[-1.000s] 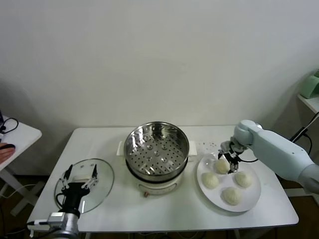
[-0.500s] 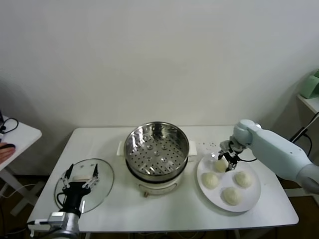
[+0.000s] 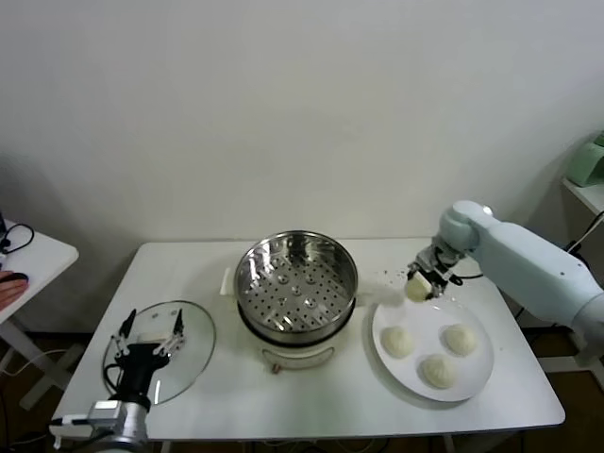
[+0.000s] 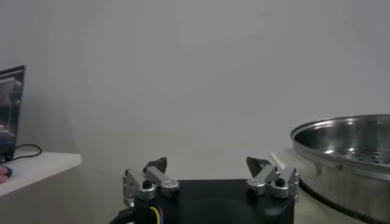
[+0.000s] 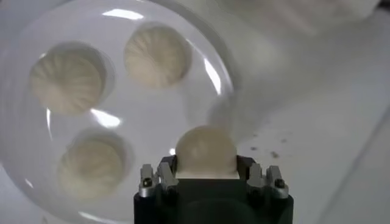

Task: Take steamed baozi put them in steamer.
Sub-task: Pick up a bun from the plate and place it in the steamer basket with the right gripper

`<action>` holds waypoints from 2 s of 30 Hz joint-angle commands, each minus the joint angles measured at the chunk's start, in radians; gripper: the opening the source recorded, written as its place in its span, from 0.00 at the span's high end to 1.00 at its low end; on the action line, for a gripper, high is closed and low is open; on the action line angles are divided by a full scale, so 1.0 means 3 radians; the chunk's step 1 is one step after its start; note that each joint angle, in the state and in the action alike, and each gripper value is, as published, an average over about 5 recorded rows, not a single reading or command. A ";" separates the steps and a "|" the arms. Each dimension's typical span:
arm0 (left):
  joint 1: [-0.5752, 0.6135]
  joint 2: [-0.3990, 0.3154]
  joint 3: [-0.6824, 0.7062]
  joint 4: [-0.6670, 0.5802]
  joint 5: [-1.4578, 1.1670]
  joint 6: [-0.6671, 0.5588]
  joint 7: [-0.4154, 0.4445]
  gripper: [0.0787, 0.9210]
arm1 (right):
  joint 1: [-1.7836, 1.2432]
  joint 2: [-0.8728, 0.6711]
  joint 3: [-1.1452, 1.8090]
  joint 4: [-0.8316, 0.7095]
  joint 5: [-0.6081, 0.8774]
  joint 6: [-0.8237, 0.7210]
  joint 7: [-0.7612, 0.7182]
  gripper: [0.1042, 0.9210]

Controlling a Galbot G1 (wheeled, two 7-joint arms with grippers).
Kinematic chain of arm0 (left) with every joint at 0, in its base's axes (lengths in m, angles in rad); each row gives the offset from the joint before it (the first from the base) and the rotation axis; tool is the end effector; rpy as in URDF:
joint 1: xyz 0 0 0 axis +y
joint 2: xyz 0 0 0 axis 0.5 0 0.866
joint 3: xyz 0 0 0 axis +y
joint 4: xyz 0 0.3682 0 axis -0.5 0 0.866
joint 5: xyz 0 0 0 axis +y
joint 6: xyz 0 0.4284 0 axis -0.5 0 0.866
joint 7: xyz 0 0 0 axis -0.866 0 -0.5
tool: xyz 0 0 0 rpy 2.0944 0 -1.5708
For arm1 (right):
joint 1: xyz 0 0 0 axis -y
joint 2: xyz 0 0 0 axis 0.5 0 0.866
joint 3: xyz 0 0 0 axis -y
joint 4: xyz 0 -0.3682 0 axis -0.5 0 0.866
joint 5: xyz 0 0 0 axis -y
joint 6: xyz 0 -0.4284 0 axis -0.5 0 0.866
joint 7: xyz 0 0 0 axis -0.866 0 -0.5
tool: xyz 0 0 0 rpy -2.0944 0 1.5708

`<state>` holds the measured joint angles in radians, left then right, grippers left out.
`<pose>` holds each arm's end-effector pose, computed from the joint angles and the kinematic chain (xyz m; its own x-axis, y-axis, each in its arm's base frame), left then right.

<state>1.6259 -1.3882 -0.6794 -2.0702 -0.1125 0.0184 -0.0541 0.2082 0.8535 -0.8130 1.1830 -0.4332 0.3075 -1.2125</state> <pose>0.2291 0.0870 -0.3286 -0.9922 -0.1028 0.0707 -0.0931 0.9873 0.1287 0.6495 -0.0578 -0.1151 -0.2813 -0.0373 0.9589 -0.6705 -0.7072 -0.2242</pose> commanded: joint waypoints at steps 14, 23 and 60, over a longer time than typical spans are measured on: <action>0.0090 0.0042 -0.0017 -0.0113 0.0008 0.0041 -0.0010 0.12 | 0.1119 0.0653 -0.0282 0.1196 -0.0615 0.0822 0.0012 0.34; 0.0184 0.0057 -0.0055 -0.0188 0.0014 0.0046 -0.0015 0.12 | 0.0649 0.1348 -0.0359 0.0830 -0.0772 0.0799 0.0014 0.33; 0.0338 -0.0007 -0.0064 -0.0240 0.0021 0.0035 -0.0016 0.12 | -0.0026 0.1585 -0.0231 0.0047 -0.1401 0.0984 0.0007 0.31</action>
<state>1.7263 -1.3889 -0.6995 -2.1457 -0.1054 0.0284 -0.0595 0.2138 1.3255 -0.8876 1.2114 -0.8360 0.5989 -1.2098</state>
